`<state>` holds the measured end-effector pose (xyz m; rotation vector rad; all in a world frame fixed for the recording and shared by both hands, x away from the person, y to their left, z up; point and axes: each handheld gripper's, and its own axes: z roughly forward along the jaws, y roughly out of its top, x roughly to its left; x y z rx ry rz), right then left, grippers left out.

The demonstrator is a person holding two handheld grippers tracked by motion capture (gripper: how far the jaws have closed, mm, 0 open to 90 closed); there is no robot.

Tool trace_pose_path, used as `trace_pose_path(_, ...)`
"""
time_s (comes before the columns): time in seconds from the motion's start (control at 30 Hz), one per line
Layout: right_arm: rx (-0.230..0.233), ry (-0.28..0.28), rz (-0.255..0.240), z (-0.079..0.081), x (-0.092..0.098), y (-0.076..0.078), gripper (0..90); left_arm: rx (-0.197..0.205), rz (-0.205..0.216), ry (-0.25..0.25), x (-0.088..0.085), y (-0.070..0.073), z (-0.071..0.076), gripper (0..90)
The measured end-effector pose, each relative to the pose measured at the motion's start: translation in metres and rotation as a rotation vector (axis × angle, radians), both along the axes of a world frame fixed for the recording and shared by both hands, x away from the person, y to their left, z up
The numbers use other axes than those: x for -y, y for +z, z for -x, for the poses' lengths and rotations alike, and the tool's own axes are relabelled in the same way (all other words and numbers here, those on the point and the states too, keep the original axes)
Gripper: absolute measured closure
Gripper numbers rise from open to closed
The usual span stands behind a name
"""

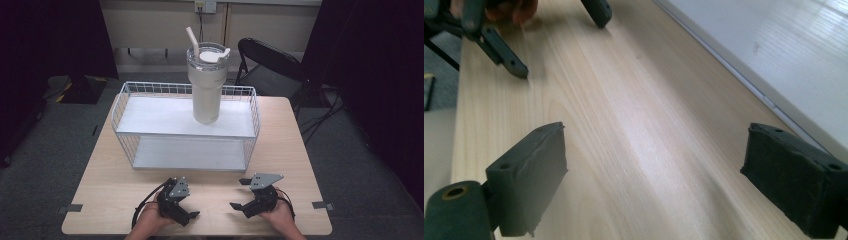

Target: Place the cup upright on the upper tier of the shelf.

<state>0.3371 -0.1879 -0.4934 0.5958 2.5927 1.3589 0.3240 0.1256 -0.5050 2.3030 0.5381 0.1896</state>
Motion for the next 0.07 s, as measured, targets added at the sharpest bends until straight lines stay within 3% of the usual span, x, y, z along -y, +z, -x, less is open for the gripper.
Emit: trace_pose_path(0.07, 0.001, 0.001, 0.009, 0.0017, -0.0007, 0.0002, 9.5, 0.002, -0.005, -0.002, -0.0002, 0.0001, -0.0002, 0.0)
